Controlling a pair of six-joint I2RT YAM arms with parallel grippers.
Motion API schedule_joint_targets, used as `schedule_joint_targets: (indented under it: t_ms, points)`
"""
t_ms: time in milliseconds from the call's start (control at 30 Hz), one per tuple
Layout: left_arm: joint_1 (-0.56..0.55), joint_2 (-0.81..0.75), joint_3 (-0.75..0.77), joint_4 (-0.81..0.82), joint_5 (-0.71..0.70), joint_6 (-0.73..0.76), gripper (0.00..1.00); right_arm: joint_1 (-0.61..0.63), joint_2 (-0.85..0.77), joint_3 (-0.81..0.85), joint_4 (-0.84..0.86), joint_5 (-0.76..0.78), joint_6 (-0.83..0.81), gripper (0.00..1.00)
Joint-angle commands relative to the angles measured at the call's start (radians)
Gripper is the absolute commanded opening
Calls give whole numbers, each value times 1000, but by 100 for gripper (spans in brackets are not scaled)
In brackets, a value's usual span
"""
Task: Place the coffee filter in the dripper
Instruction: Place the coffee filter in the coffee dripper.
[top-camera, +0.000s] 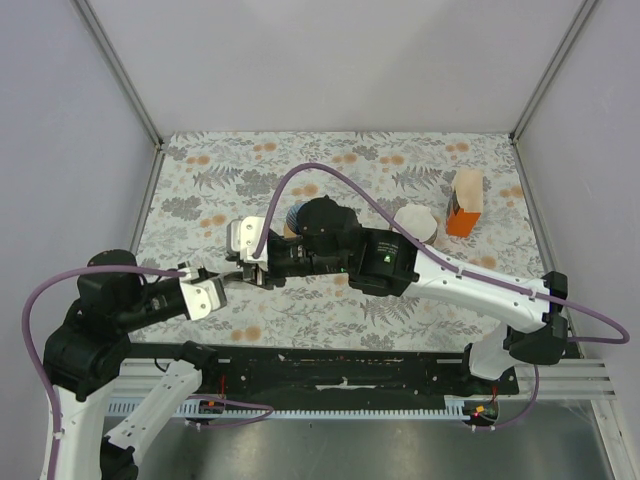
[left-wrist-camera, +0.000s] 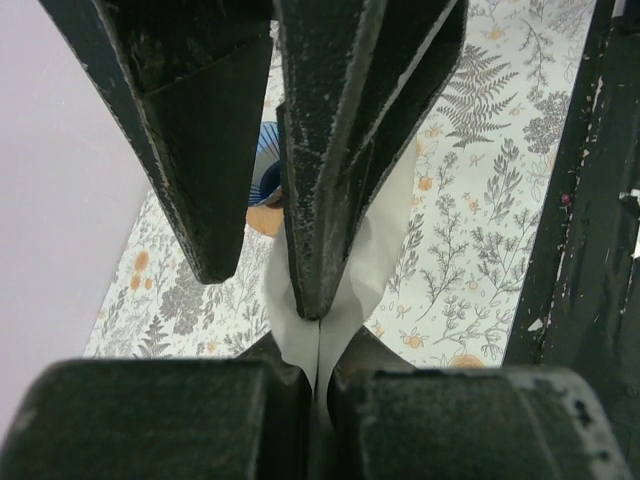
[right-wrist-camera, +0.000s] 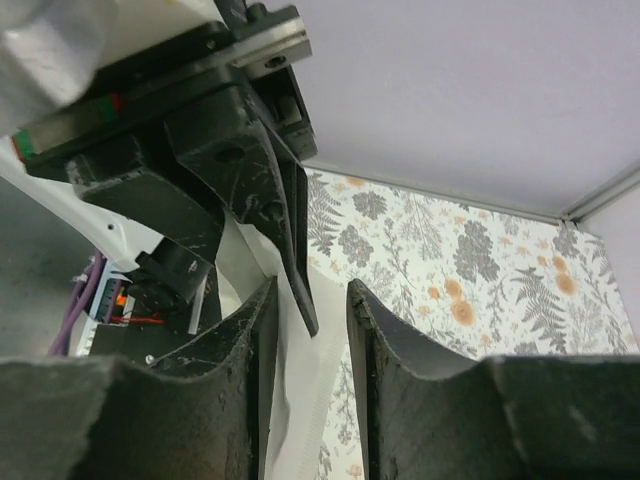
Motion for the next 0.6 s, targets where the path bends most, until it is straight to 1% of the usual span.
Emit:
schedule_joint_targets:
  t_ms: [0, 267, 300, 400, 467, 567]
  points:
    - [0, 1, 22, 12, 5, 67, 2, -5, 26, 35, -65, 103, -26, 38]
    - [0, 1, 17, -22, -21, 150, 2, -3, 13, 27, -94, 112, -37, 31]
    - [0, 1, 15, -22, -24, 159, 2, -5, 17, 29, -97, 106, -38, 29]
    - [0, 2, 14, -20, -29, 168, 2, -5, 27, 35, -108, 98, -38, 14]
    - [0, 2, 14, -5, -33, 145, 2, -5, 29, 30, -106, 101, -37, 6]
    - [0, 4, 11, 38, -56, 82, 2, -5, 23, 17, -102, 127, -33, 0]
